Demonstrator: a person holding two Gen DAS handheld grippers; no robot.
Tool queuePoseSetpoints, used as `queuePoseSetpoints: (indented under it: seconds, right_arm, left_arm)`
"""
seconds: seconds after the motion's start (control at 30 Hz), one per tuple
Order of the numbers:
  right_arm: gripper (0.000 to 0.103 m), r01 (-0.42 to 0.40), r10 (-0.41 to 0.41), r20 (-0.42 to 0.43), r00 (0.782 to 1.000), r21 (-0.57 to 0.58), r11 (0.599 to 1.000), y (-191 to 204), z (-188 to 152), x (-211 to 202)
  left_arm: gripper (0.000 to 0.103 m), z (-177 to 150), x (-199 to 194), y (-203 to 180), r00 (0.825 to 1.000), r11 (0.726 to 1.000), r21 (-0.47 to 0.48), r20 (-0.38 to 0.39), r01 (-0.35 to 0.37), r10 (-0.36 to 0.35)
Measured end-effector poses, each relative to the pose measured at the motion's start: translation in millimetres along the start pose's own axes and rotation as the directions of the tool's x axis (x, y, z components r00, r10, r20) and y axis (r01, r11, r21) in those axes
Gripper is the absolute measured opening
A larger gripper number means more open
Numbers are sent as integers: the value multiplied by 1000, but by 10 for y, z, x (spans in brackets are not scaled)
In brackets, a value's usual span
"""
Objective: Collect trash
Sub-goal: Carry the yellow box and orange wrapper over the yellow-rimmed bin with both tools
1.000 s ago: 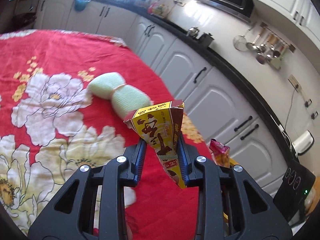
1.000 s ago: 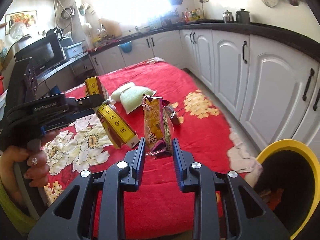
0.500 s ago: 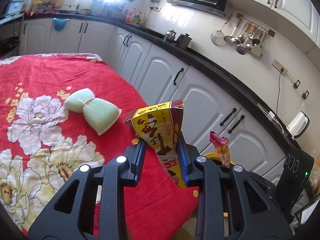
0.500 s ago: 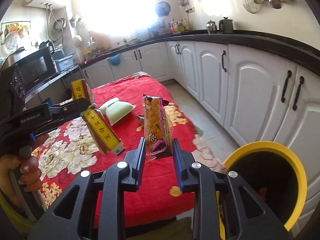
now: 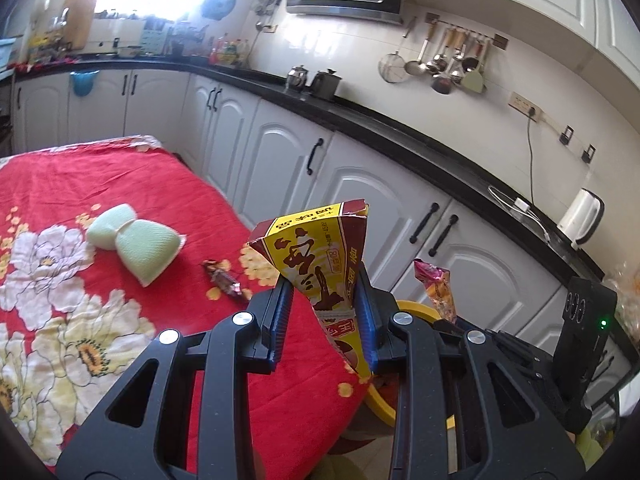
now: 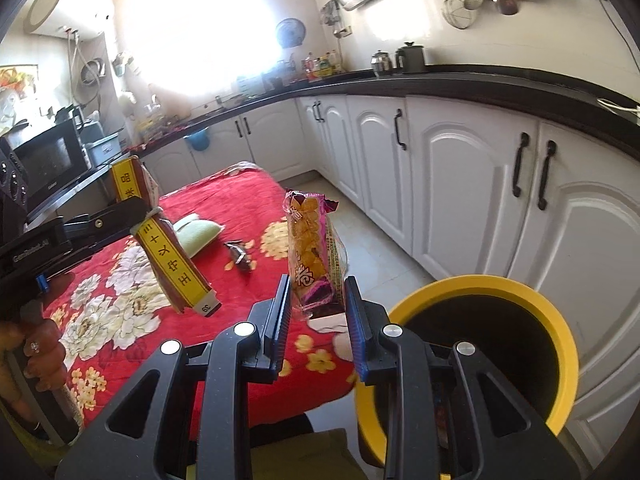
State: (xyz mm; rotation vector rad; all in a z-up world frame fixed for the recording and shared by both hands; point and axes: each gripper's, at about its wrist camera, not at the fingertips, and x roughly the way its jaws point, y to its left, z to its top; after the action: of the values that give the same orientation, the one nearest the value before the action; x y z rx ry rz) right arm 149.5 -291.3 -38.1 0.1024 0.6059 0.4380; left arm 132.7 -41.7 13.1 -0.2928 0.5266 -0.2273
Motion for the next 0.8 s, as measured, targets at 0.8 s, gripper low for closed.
queuePoseSetpoints:
  seconds: [0.8]
  right_arm:
    - [25,147,-142,-46,989,138,979,-904,-438,-156]
  left_arm:
    - [23,-115,573,-867,992,982,148,-55,119,-112]
